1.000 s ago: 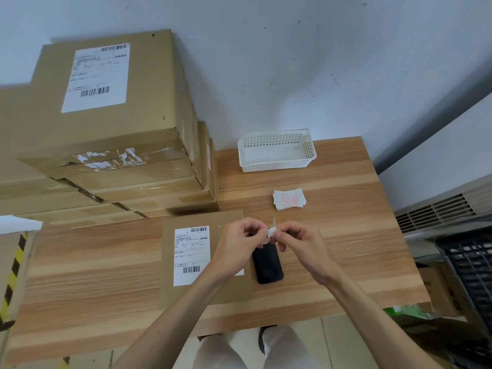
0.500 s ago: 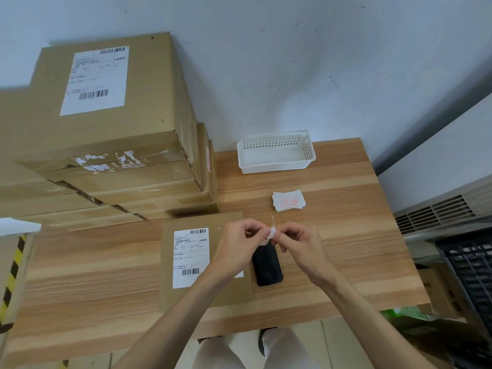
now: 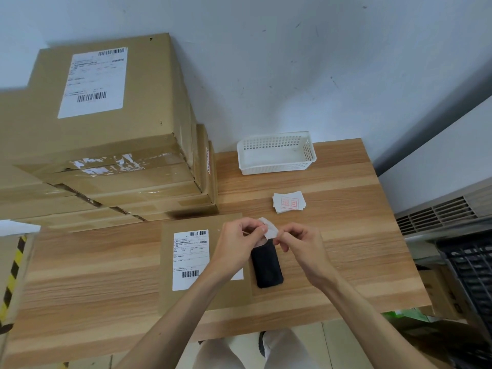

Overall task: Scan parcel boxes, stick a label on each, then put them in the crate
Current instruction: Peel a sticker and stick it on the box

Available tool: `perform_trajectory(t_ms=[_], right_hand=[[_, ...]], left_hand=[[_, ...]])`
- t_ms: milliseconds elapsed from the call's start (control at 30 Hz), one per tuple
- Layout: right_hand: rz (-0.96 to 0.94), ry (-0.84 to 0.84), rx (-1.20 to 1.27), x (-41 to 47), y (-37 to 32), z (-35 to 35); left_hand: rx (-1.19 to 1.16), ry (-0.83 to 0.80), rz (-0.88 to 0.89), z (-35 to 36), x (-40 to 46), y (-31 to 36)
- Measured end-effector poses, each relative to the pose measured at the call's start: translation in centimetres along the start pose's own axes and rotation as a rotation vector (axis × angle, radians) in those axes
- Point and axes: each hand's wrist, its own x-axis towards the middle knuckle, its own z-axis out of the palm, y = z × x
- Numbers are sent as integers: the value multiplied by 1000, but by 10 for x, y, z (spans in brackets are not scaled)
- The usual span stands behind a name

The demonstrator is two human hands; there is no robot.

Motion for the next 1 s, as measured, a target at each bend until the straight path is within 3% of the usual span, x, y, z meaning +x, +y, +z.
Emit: perform_trajectory(t_ms=[300,433,600,1000], right_hand=[[33,-29,-23,-4,2,-5],[2,-82,-131,-4,0,-10],[-75,-145,-209,-2,-5,-12],[-52,-256,-99,-1,-3,-18]], left_hand=[[-12,-35,-12,0,0,1],[225,-56,66,-2,4,0],[328,-99,145,1,4,-1],[166,-99,50,-2,-1,-2]])
